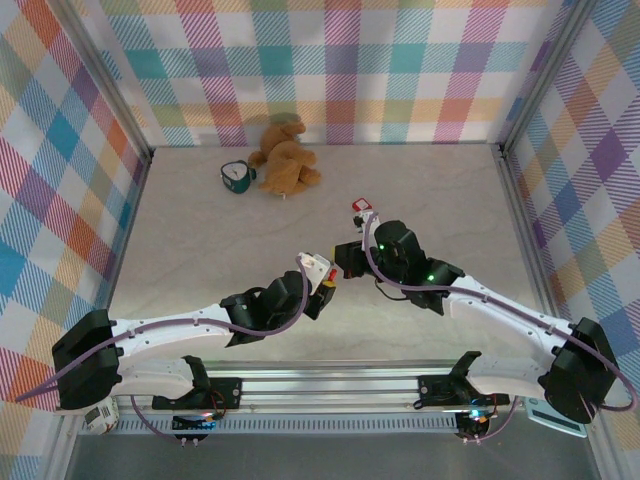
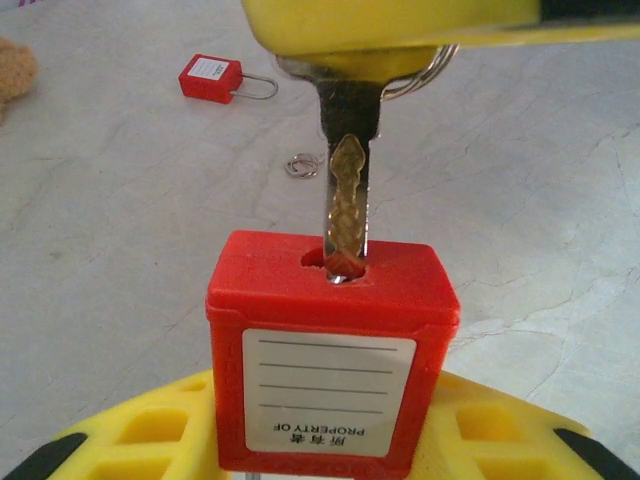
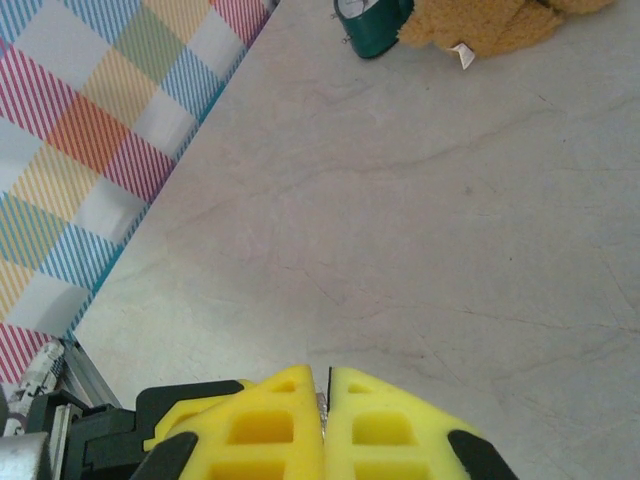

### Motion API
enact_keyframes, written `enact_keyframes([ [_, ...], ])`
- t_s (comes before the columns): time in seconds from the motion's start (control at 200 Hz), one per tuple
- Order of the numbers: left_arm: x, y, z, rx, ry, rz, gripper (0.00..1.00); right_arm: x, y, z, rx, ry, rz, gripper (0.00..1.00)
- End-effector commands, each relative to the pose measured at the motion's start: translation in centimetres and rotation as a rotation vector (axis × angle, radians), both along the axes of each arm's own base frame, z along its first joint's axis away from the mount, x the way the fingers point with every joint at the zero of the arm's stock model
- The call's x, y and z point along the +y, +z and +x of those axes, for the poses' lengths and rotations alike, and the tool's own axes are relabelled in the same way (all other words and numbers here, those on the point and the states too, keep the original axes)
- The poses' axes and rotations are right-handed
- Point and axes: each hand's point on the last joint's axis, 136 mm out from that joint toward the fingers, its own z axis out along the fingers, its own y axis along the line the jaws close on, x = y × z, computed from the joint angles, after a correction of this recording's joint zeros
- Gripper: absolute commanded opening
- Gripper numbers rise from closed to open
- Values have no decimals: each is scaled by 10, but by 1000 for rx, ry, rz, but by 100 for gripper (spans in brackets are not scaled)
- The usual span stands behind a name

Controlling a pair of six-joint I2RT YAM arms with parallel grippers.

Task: Unlock with the key

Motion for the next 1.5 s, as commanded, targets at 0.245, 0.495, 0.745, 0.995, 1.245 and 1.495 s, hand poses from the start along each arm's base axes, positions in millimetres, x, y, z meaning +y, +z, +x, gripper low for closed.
enact_keyframes([
  [0.245, -18, 133, 18, -222, 27, -378, 24, 1, -69, -31, 182, 35, -154, 3],
  [0.495, -14, 146, 25, -232, 32, -437, 24, 7, -76, -41, 170, 92, -170, 2],
  [0.745, -9, 156, 28, -245, 30, -475, 24, 3, -92, -45, 188, 90, -201, 2],
  [0.995, -4, 164, 24, -247, -17, -510, 23, 5, -87, -53, 145, 168, -209, 2],
  [1.245, -16, 153, 24, -269, -78, -437, 21, 2, -76, -46, 137, 135, -233, 2],
  [1.495, -25, 144, 28, -339, -114, -378, 24, -9, -51, -26, 52, 39, -282, 2],
])
